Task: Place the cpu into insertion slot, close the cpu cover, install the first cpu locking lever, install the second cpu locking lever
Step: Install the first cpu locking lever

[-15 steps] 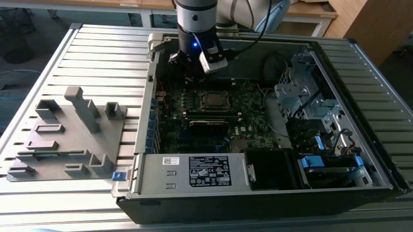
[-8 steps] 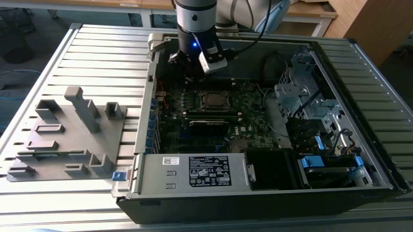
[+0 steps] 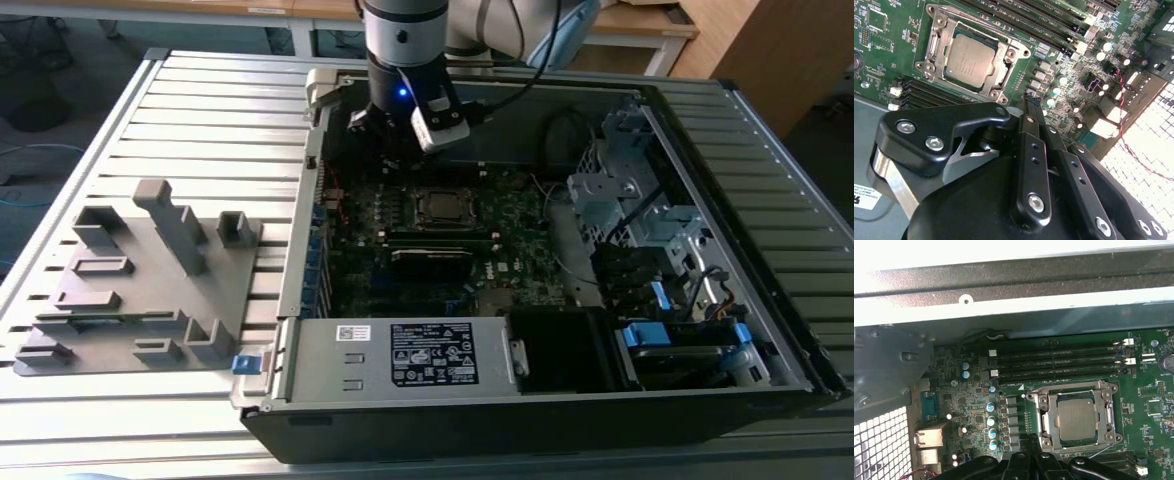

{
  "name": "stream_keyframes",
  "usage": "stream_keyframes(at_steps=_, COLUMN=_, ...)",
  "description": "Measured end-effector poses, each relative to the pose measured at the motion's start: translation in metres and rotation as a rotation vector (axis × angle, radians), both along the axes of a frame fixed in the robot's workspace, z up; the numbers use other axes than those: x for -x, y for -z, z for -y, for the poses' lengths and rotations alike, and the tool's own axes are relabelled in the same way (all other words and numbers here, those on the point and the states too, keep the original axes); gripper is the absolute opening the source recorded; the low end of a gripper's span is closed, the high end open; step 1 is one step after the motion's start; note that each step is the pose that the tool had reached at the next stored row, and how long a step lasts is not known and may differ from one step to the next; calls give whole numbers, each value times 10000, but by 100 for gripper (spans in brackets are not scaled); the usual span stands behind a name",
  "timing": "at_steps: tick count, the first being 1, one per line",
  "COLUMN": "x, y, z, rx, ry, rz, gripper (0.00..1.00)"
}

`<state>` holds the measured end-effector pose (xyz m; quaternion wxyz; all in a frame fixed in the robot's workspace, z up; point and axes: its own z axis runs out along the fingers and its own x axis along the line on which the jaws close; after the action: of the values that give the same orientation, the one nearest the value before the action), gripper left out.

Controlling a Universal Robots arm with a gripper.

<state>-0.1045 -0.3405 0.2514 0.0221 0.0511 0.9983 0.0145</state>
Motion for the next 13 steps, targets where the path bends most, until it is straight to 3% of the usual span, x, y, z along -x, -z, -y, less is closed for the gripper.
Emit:
stream_keyframes(at_steps=1, x=0, y=0, z=0, rx=-2, ry=0, rz=-1, gripper=11)
stream_keyframes(at_steps=4, x=1, y=0, z=0, rx=-118, ry=1, rz=0, gripper=11)
stream_keyframes(at_steps=7, x=0, y=0, z=0, rx=-130, ry=0, rz=0, gripper=11)
stream_keyframes(at_steps=9, x=0, y=0, z=1, rx=-219, ry=-2, rz=0, gripper=11)
stream_keyframes(at_steps=12, x=0, y=0, z=0, rx=-237, ry=1, rz=1, gripper=11)
stream_keyframes(at_steps=13, x=0, y=-1, z=0, rx=-278, ry=0, rz=-1, gripper=11)
